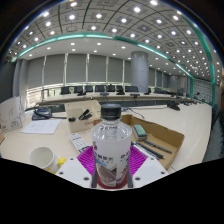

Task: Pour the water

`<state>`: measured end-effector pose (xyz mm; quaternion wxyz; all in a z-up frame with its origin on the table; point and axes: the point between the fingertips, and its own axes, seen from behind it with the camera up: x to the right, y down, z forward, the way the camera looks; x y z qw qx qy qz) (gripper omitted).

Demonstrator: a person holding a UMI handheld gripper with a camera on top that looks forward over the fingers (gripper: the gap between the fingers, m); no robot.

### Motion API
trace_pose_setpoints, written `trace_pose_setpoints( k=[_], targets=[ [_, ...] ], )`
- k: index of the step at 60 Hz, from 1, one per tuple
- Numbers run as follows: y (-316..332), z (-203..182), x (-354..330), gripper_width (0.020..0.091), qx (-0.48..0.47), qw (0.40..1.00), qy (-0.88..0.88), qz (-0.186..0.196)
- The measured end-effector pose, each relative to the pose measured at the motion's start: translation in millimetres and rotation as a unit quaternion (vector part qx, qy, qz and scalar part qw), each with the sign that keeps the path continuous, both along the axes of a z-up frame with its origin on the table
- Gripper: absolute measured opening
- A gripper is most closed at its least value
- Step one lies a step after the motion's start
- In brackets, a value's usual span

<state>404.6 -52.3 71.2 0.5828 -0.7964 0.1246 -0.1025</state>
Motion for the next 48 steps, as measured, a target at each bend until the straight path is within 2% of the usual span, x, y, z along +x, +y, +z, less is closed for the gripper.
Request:
trace_pose_setpoints(
  k=[6, 14, 17, 20, 21, 23, 28, 36, 48],
  targets=[
    [-0.7, 0.2, 3.3, 0.0438, 0.006, 1.000, 0.006, -0.008],
    [-0.2, -0.5, 2.3, 0.0574, 0.000, 1.000, 0.003, -0.001],
    [-3.2, -2.4, 1.1, 0.0685, -0.009, 1.000, 0.010, -0.002],
    [-4.5, -0.1, -3.7, 0.0858, -0.012, 1.000, 0.026, -0.001],
    [-5.7, 1.4, -5.2, 0.0873, -0.013, 0.999, 0.032, -0.001],
    [-8.9, 4.9, -7.2, 0.0838, -0.017, 0.999, 0.042, -0.005],
    [-18.9, 19.1, -12.2, 0.0866, -0.027, 0.998, 0.053, -0.015],
    [-46.6, 45.4, -29.2, 0.0859, -0.065, 0.996, 0.048, -0.028],
    [-111.0, 91.3, -100.6, 0.0859, -0.130, 0.990, 0.051, -0.026]
  ],
)
